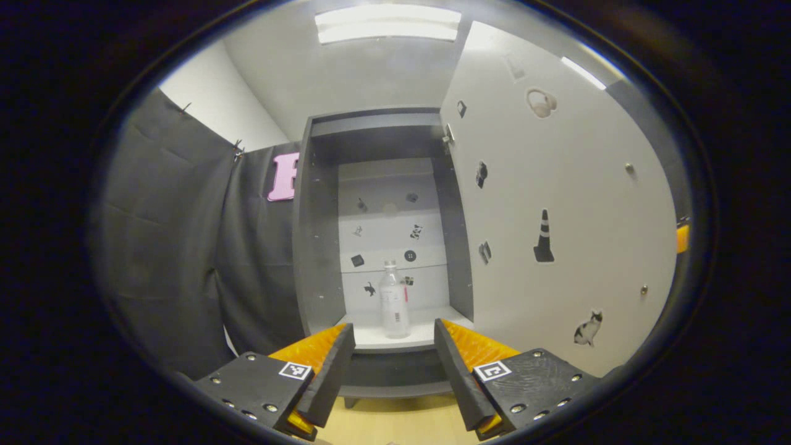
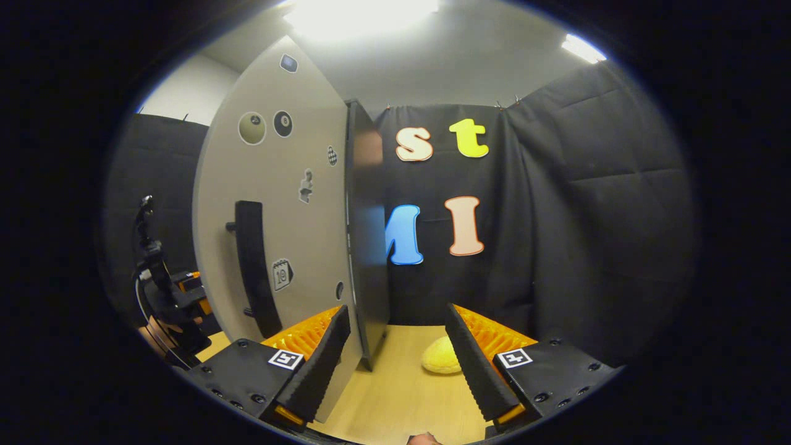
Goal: Open the cabinet door with the right hand, grasp the bottle in the cabinet with the left hand and place it on the coaster, then close the cabinet door with the right hand.
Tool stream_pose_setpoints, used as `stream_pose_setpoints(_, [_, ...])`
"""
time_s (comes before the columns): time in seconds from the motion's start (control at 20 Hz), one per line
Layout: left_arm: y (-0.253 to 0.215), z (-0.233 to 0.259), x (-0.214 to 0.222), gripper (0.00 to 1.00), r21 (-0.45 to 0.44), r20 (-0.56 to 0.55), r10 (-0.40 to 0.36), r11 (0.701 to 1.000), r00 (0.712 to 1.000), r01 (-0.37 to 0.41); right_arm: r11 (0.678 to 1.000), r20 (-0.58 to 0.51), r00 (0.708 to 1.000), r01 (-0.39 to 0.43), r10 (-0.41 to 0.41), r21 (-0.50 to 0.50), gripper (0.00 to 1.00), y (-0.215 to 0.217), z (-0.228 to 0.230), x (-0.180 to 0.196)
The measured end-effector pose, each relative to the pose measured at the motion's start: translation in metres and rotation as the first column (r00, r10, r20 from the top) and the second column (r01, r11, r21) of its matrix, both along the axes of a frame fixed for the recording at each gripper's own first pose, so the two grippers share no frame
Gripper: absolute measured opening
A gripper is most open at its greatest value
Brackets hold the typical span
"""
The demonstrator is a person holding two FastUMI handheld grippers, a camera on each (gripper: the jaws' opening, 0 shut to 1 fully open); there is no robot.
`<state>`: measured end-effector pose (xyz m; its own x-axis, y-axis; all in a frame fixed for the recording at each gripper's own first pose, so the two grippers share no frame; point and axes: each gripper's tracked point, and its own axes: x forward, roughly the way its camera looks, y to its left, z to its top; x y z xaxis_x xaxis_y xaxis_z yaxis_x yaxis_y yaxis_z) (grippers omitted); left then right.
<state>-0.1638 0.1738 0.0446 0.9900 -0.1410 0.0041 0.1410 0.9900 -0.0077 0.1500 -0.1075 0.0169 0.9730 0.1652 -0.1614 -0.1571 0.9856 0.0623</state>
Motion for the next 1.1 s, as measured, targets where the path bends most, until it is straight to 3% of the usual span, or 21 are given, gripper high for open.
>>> stream_pose_setpoints(0.25, [-0.001,0.000,0.011,0.81,0.029,0.000,-0.047,0.998,0.999,0.047,0.992,-0.026,0.993,0.116,-0.117,-0.052,0.98,-0.021,-0.023,0.017])
stream_pose_setpoints(0.5, [-0.012,-0.005,0.018,0.80,-0.004,-0.025,-0.094,0.996,0.995,0.094,0.974,-0.046,0.976,0.209,-0.213,-0.083,0.98,-0.038,-0.039,0.027])
stream_pose_setpoints(0.75, [-0.018,-0.010,0.024,0.80,-0.001,-0.042,-0.135,0.991,0.990,0.136,0.957,-0.062,0.958,0.272,-0.279,-0.102,0.98,-0.046,-0.048,0.036])
stream_pose_setpoints(0.8, [-0.019,-0.012,0.024,0.82,-0.003,-0.046,-0.141,0.990,0.989,0.141,0.954,-0.063,0.955,0.282,-0.289,-0.103,0.93,-0.046,-0.050,0.038])
stream_pose_setpoints(0.9, [-0.021,-0.014,0.026,0.82,-0.008,-0.053,-0.149,0.989,0.987,0.149,0.947,-0.068,0.948,0.303,-0.312,-0.109,0.98,-0.048,-0.055,0.041])
stream_pose_setpoints(1.0, [-0.021,-0.016,0.029,0.77,-0.012,-0.057,-0.148,0.989,0.987,0.147,0.938,-0.074,0.939,0.325,-0.335,-0.117,0.98,-0.050,-0.059,0.043])
stream_pose_setpoints(1.1, [-0.021,-0.019,0.031,0.79,-0.015,-0.066,-0.145,0.989,0.987,0.144,0.932,-0.083,0.932,0.341,-0.352,-0.121,0.98,-0.052,-0.064,0.046])
